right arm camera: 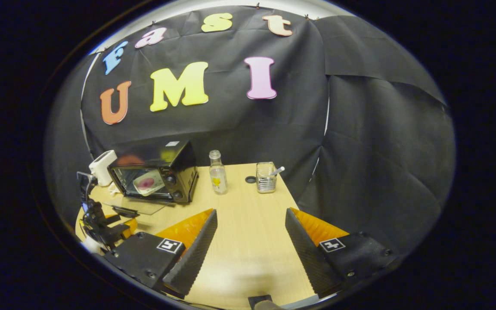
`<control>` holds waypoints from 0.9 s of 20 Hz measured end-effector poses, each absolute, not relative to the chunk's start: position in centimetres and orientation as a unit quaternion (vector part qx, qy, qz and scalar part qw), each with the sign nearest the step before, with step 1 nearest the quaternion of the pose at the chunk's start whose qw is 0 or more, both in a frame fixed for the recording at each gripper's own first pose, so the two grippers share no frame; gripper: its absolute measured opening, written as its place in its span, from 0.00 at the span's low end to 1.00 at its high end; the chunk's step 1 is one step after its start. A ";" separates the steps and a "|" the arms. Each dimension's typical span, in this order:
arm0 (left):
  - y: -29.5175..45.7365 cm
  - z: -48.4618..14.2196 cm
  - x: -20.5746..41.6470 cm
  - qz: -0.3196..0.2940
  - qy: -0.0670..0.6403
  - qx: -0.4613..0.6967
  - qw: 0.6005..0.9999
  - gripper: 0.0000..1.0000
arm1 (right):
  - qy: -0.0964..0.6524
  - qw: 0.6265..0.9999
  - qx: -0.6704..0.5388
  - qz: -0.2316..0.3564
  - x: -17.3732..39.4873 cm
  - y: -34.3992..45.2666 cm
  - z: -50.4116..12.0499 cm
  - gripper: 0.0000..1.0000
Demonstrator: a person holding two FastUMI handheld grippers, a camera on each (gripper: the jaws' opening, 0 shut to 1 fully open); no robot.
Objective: Open the electric oven with the left hand, put the food in, and close the electric oven.
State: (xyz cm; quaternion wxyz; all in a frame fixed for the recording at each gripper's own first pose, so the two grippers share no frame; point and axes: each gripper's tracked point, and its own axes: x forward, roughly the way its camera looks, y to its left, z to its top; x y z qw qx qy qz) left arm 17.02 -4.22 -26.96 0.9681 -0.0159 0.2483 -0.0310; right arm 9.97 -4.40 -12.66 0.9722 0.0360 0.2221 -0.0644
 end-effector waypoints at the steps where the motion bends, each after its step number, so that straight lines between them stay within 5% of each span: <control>1: -4.1 -25.3 18.1 -0.030 0.232 -0.017 0.972 0.98 | 0.220 0.973 0.037 -0.062 10.0 -4.4 -12.6 0.96; 5: -3.8 -20.2 21.0 -0.018 0.177 -0.018 0.984 0.97 | 0.213 0.975 0.035 -0.056 10.0 -4.6 -12.2 0.96; 18: -3.9 -20.7 17.7 -0.020 0.185 -0.019 0.982 0.98 | 0.197 0.979 0.038 -0.041 8.9 -4.1 -12.1 1.00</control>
